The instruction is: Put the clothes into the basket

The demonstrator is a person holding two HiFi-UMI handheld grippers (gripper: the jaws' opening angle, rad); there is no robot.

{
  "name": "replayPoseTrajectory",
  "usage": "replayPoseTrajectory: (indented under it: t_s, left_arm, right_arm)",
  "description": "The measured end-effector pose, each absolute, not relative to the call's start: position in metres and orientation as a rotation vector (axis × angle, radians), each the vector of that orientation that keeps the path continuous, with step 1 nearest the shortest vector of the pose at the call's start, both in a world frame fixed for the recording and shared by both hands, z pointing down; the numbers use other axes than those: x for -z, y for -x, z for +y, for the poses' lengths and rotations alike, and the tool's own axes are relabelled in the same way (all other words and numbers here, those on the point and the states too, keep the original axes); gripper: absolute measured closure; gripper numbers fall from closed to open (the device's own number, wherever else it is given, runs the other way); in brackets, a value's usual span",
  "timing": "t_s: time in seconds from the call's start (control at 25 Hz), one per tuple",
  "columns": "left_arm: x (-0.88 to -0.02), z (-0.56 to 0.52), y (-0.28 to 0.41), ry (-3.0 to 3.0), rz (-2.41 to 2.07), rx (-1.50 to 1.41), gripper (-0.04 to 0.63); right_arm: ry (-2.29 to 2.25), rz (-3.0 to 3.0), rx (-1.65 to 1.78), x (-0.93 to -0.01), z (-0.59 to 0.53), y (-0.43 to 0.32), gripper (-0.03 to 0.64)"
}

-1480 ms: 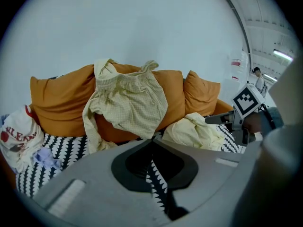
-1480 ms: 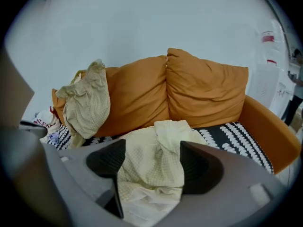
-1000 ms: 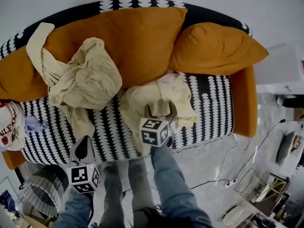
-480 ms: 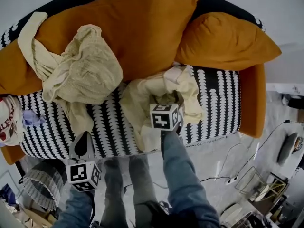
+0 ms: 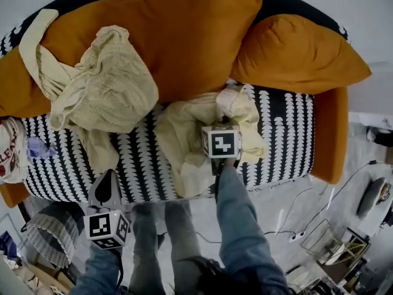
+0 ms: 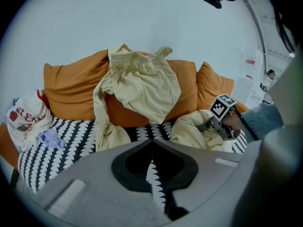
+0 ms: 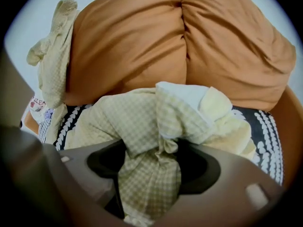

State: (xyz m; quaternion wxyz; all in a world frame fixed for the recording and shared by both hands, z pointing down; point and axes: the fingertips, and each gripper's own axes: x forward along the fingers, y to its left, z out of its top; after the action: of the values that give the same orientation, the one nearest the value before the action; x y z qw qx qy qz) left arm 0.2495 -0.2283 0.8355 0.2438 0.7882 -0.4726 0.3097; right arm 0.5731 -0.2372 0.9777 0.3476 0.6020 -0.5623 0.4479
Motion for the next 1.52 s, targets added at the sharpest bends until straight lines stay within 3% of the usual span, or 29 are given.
replayPoseTrajectory:
  t_s: [0.04,0.16,0.4,0.84,1.16,1.52]
  left_arm:
    - [-0.835,-0.229,-0.249,-2.153,-1.302,-0.835,0.585]
    - [-0.831,-0.228,-0.250,-2.147,-1.325,-0.822,0.586]
    - [-0.817,-0.222,-0.257,-2.151,-1.331,-0.800,0.586]
    - [-0.763,-0.232,-0.262,-2.181,-1.400,-0.726,0.585]
    - [-0.682,-0.243,-0.287,-2.295,-1.380,-0.646,0.586]
    - [-0.565,-0.254,-0.262,-2.366,-1.435,-0.511,0.586]
  right_arm:
    - [-1.554,-1.471,-1.171,-0.978,-0.237,-0.569,0.290]
    - [-1.545,-1.496,-1.188,-0.979,-0.236,-0.552,0.466]
    - [-1.524,-1.519,-1.168,-0.966,-0.236,-0.540,0.547]
    - [-1.563,-1.610,-1.037,-0.871,-0.219,-0.535,0.568]
    - [-1.636,-1.742,-0.874,-0.736,-0.219,-0.508,0.569]
    - [-1.690,-1.860,-0.631,-0.574,-0.225,-0.466,0.568]
